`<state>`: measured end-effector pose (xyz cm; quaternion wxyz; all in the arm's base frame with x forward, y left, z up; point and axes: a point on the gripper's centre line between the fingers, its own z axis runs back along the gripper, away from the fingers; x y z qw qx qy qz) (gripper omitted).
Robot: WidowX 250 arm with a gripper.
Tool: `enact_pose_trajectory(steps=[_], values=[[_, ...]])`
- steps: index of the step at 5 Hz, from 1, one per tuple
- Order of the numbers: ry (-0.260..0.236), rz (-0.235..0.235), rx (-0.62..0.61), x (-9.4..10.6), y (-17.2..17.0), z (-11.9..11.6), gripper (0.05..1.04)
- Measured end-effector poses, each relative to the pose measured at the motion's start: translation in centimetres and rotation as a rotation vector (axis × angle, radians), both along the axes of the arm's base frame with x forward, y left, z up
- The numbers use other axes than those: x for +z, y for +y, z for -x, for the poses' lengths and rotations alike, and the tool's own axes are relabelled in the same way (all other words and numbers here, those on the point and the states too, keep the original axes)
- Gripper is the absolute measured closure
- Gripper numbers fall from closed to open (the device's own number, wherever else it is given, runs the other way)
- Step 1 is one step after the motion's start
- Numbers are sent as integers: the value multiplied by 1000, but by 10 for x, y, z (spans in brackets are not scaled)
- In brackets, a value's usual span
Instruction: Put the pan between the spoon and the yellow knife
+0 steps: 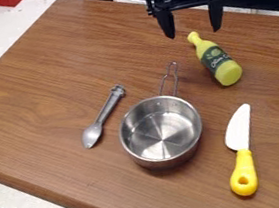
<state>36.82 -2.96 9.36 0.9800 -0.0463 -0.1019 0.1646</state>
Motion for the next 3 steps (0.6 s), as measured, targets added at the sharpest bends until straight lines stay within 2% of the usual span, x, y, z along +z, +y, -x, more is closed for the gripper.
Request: enact_pose_trajectory(steps=[1,3], values=[[-23,-10,6,8,2,-7,85],[-14,-12,5,5,2,-7,85]])
